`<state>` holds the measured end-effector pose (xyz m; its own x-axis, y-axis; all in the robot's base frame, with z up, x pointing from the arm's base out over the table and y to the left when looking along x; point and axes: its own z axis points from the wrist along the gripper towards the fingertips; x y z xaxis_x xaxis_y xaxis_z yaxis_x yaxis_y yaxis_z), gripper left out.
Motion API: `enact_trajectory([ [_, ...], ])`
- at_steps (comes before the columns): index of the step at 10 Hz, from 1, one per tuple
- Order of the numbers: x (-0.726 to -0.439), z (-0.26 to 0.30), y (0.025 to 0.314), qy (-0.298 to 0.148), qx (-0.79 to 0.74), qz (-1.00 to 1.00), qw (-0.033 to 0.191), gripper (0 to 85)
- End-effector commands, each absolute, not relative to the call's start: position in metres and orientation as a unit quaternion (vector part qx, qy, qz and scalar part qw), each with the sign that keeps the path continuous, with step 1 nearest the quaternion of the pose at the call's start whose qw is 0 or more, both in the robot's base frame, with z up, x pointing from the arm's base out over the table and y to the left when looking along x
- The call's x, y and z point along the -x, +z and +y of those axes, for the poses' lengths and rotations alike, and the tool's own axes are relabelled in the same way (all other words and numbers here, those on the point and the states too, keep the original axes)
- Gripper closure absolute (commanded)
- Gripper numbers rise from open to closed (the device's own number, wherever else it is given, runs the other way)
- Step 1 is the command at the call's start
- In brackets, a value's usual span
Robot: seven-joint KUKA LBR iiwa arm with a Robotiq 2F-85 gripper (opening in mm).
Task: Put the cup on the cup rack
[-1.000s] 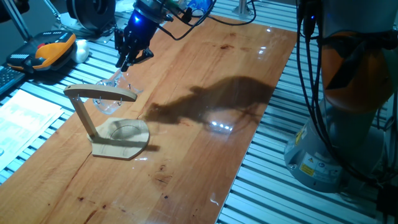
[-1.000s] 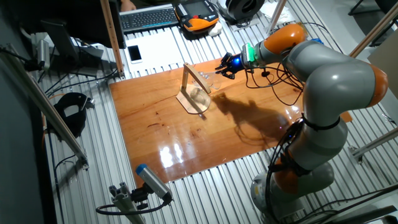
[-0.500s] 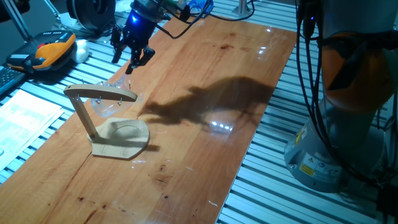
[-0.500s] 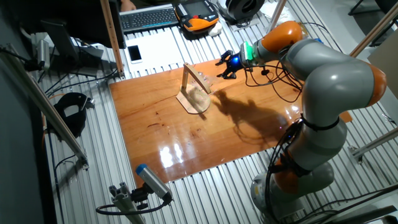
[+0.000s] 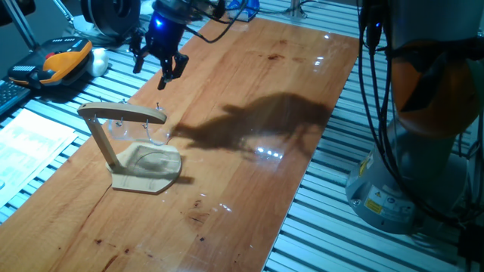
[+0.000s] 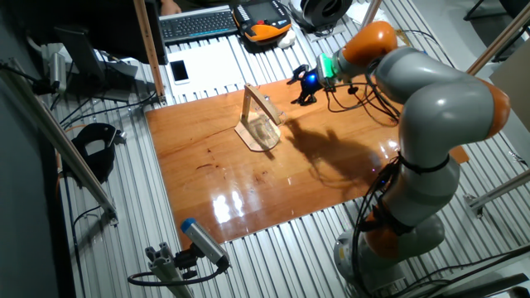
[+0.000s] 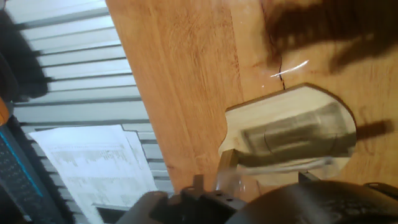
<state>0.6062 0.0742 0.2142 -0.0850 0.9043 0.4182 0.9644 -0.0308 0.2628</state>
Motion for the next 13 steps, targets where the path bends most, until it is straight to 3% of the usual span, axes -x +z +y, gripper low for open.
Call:
enact_trajectory([
  [1,-0.609,0.072,0.211,-0.198,0.635,-0.746,0.027,34.0],
  [2,-0.612,0.070,0.207,-0.174,0.614,-0.770,0.017,34.0],
  [4,-0.614,0.066,0.206,-0.159,0.580,-0.799,0.012,68.0],
  [5,-0.614,0.065,0.206,-0.154,0.567,-0.809,0.011,68.0],
  [6,-0.614,0.065,0.206,-0.146,0.554,-0.820,0.006,85.0],
  [8,-0.614,0.065,0.206,-0.106,0.507,-0.856,-0.004,85.0],
  [13,-0.612,0.062,0.208,-0.029,0.317,-0.948,0.009,85.0],
])
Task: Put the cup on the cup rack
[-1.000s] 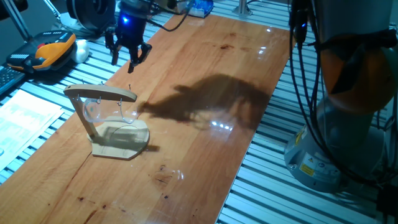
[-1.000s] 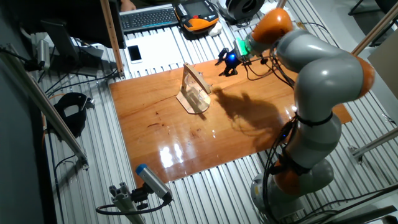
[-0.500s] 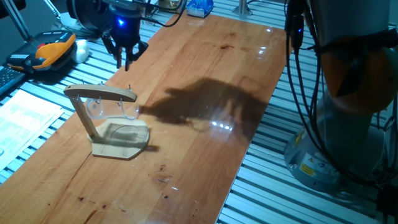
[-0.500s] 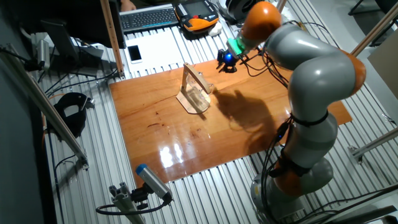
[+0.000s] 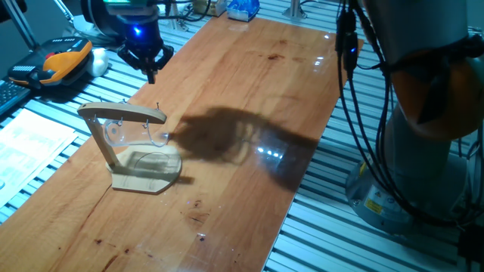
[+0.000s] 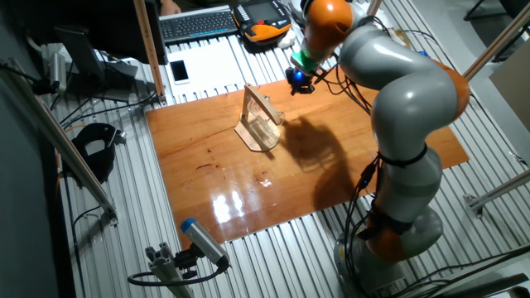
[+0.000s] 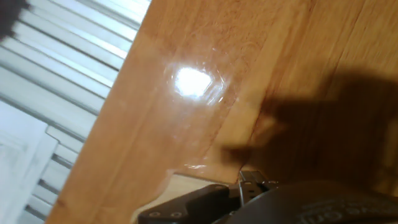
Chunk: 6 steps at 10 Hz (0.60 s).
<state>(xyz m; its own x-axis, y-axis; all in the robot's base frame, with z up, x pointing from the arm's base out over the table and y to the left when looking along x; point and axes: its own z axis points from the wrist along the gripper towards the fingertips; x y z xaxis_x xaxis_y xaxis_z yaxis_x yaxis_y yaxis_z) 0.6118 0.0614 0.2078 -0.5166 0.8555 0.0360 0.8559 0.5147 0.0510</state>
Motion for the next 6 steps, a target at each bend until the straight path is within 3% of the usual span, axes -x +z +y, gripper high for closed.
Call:
enact_trajectory([
  [1,-0.6103,0.0611,0.2092,-0.028,0.285,-0.958,0.012,85.0],
  [6,-0.6050,0.0595,0.2127,0.008,0.118,-0.993,0.013,85.0],
])
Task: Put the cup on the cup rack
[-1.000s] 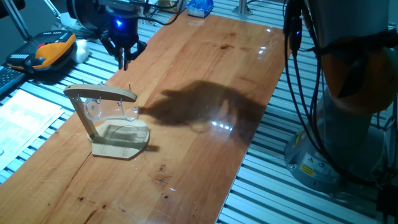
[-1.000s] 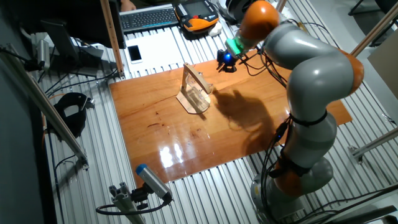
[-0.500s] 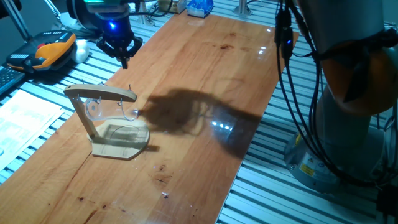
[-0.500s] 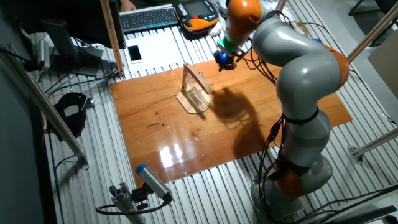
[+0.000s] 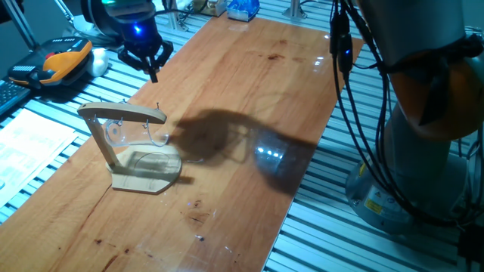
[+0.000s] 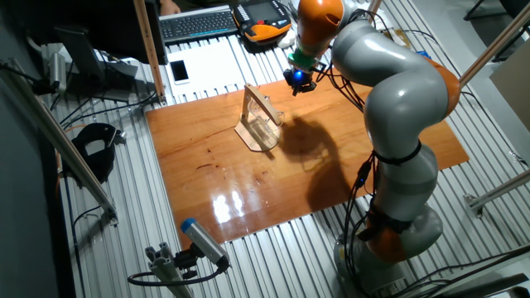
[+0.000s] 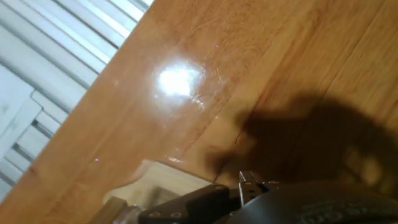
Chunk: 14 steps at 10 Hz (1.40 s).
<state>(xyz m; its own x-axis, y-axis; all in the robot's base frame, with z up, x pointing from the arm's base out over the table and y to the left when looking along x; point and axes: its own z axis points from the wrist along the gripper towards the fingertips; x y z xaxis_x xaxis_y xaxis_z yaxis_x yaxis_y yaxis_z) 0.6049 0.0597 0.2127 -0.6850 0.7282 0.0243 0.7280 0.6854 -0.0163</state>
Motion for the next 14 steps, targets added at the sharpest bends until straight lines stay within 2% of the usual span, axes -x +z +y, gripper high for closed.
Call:
enact_trajectory([
  [1,-0.604,0.059,0.213,0.005,0.095,-0.995,0.013,85.0],
  [6,-0.598,0.052,0.216,0.016,-0.013,-1.000,0.015,85.0],
  [9,-0.598,0.049,0.217,0.021,-0.043,-0.999,0.006,85.0],
  [14,-0.595,0.043,0.218,0.021,-0.064,-0.998,0.006,85.0],
])
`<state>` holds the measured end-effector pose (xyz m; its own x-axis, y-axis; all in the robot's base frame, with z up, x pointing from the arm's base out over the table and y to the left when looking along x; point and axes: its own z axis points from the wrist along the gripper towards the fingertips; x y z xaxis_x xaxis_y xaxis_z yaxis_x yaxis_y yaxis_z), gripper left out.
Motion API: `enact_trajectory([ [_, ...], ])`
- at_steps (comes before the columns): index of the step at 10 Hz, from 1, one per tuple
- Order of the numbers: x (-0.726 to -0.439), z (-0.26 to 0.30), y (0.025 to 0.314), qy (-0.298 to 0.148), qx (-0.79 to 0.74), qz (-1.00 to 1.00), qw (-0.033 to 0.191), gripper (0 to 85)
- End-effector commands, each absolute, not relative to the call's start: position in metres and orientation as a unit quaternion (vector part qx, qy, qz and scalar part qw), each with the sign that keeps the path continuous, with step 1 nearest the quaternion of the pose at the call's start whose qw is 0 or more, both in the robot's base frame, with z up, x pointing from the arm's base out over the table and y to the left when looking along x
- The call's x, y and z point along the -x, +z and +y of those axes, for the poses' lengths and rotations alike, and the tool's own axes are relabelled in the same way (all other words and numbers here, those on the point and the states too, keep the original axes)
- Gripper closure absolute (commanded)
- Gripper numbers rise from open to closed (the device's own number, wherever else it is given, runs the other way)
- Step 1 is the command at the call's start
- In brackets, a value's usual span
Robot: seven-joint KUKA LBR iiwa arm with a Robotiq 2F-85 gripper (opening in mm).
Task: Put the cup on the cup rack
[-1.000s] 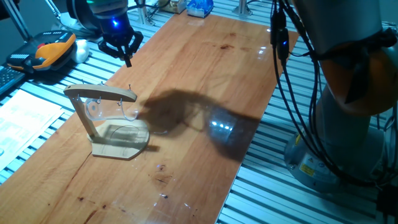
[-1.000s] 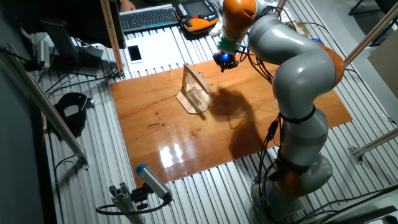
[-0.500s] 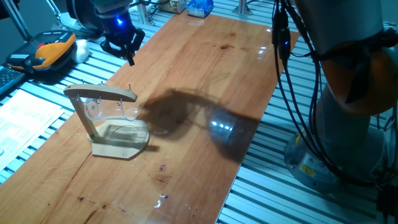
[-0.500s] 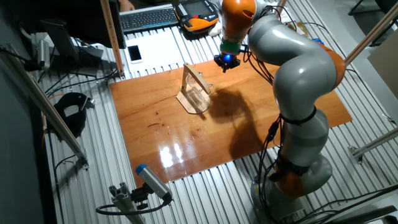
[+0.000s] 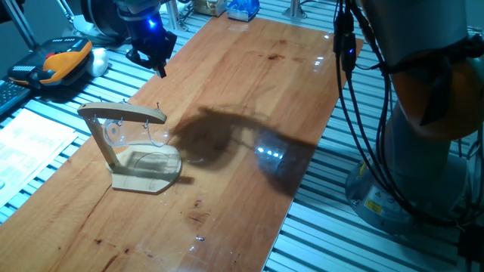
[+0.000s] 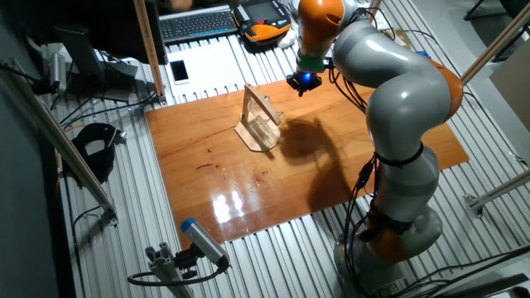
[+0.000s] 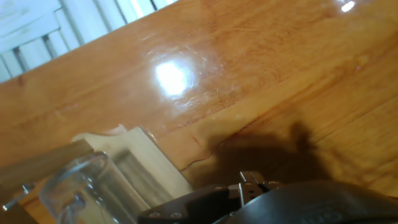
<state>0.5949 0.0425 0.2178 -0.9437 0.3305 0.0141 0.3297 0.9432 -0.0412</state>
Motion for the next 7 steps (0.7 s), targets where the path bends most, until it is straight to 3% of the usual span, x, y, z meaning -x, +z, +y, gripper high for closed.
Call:
enact_trajectory([
  [1,-0.5942,0.0410,0.2174,0.017,-0.065,-0.998,0.005,85.0],
  [7,-0.5933,0.0422,0.2189,0.033,-0.058,-0.998,0.005,85.0],
])
